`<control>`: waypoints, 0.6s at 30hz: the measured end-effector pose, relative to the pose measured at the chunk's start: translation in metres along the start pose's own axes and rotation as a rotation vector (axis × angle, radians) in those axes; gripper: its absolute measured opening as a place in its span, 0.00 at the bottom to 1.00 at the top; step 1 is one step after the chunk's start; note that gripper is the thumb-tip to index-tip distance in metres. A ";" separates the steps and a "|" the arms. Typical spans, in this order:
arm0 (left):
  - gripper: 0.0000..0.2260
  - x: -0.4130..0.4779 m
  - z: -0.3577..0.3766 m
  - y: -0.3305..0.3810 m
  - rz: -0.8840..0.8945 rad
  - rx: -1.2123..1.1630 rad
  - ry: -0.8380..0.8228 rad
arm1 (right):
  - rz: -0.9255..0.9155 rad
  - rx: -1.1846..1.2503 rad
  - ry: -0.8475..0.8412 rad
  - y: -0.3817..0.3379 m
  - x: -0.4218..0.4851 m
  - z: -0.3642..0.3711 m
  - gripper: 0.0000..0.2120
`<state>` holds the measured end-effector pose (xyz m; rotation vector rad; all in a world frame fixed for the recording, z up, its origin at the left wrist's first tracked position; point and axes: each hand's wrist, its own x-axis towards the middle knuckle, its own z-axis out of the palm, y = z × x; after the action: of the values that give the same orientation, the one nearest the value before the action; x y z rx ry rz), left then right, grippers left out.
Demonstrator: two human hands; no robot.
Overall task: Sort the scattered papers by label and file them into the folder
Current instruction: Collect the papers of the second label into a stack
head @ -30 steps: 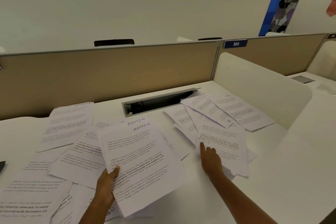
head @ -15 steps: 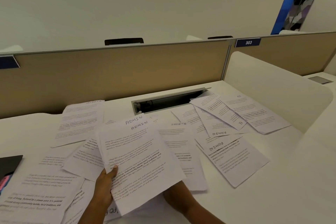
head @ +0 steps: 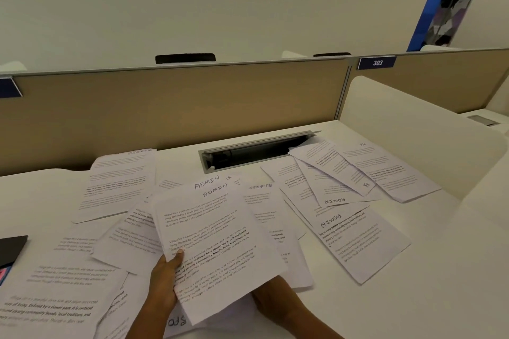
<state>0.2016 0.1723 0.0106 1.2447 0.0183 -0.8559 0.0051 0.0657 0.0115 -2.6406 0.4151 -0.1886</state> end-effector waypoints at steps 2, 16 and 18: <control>0.15 -0.001 0.006 -0.001 0.001 0.027 -0.037 | -0.002 -0.029 -0.032 0.002 0.002 -0.007 0.42; 0.16 0.002 0.064 -0.028 -0.002 0.004 -0.042 | 0.489 -0.162 0.172 0.142 -0.006 -0.064 0.19; 0.16 0.001 0.071 -0.034 -0.012 -0.008 -0.039 | 0.533 -0.257 0.123 0.159 -0.005 -0.079 0.24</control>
<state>0.1527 0.1114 0.0085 1.2210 -0.0025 -0.8892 -0.0568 -0.1012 0.0080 -2.6542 1.2326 -0.1298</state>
